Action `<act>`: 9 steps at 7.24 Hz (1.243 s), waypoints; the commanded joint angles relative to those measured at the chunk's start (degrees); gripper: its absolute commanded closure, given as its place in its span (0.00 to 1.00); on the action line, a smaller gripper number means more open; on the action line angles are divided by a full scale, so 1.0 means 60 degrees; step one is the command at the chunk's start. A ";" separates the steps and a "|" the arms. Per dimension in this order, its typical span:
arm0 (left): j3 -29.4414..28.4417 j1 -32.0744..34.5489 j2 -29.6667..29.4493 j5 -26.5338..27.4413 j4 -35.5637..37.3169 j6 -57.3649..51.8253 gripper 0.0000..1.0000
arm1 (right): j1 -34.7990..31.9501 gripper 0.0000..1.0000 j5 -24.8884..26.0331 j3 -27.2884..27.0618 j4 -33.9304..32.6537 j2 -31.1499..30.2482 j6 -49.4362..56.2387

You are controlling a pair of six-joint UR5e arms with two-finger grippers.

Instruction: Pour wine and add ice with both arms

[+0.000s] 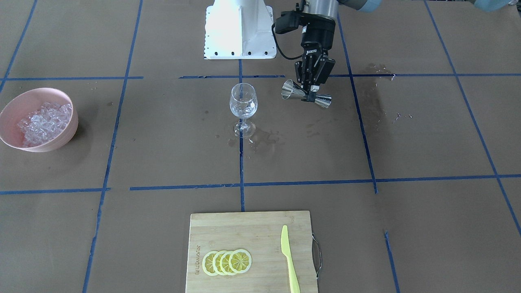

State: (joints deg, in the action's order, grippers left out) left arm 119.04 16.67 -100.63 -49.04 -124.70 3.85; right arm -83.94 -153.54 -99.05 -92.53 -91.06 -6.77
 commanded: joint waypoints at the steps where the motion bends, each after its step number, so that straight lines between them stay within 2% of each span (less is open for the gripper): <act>1: -0.0691 0.0020 0.1648 -0.0016 -0.3502 0.1786 1.00 | 0.0000 0.00 0.0015 -0.0030 0.0012 0.0015 0.0014; 2: -0.1346 0.0020 0.2641 0.0013 -0.4954 0.2602 1.00 | 0.0000 0.00 0.0015 -0.0015 0.0302 0.0000 0.0000; 3: -0.2412 0.0006 0.2941 0.0028 -0.6434 0.4206 1.00 | 0.0000 0.00 0.0015 0.0014 0.0392 -0.0014 0.0000; 4: -0.2959 -0.0009 0.2944 0.0028 -0.6956 0.5904 1.00 | 0.0000 0.00 0.0015 0.0014 0.0407 -0.0029 0.0000; 5: -0.3486 -0.0009 0.2930 0.0028 -0.7092 0.7327 1.00 | 0.0000 0.00 0.0015 0.0000 0.0408 -0.0014 0.0000; 6: -0.3680 -0.0009 0.2944 0.0057 -0.7108 0.7704 1.00 | 0.0000 0.00 0.0015 0.0000 0.0408 -0.0014 0.0000; 7: -0.3914 -0.0067 0.3046 0.0739 -0.7093 0.8158 1.00 | 0.0000 0.00 0.0015 0.0000 0.0408 0.0000 0.0000; 9: -0.4092 -0.0169 0.3047 0.1024 -0.7093 0.9488 1.00 | 0.0015 0.00 0.0015 0.0000 0.0408 0.0000 0.0000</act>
State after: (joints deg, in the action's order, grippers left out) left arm 95.14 16.07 -82.40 -44.05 -167.25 55.92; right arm -83.91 -153.46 -99.09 -90.09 -91.07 -6.77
